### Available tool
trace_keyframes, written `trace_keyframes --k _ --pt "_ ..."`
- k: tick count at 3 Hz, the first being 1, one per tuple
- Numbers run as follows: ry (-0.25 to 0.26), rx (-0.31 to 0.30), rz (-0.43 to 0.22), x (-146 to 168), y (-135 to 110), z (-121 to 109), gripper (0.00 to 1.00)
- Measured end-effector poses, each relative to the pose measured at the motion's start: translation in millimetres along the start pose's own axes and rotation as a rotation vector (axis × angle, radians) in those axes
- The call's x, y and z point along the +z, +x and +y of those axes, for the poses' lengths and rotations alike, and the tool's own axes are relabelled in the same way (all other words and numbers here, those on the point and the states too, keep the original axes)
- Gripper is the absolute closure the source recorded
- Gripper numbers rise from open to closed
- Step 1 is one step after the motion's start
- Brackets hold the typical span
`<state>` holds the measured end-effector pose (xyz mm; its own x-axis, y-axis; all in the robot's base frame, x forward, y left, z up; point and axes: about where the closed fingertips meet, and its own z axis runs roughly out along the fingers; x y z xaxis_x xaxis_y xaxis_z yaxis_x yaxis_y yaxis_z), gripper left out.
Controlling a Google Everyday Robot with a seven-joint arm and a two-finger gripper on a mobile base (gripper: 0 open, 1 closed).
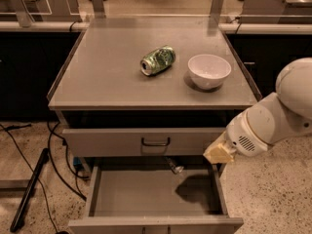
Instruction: Pick redbull can from middle drawer and place on counter
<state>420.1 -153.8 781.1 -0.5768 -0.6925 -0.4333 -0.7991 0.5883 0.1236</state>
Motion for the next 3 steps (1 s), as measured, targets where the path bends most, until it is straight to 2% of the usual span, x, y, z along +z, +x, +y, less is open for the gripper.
trace_keyframes --k 1,2,3 --pt "-0.106 0.194 -0.097 36.5 5.2 14.8 1.0" --pt "-0.127 0.241 -0.126 43.1 1.9 18.1 1.0" --pt "-0.127 0.24 -0.126 43.0 1.9 18.1 1.0"
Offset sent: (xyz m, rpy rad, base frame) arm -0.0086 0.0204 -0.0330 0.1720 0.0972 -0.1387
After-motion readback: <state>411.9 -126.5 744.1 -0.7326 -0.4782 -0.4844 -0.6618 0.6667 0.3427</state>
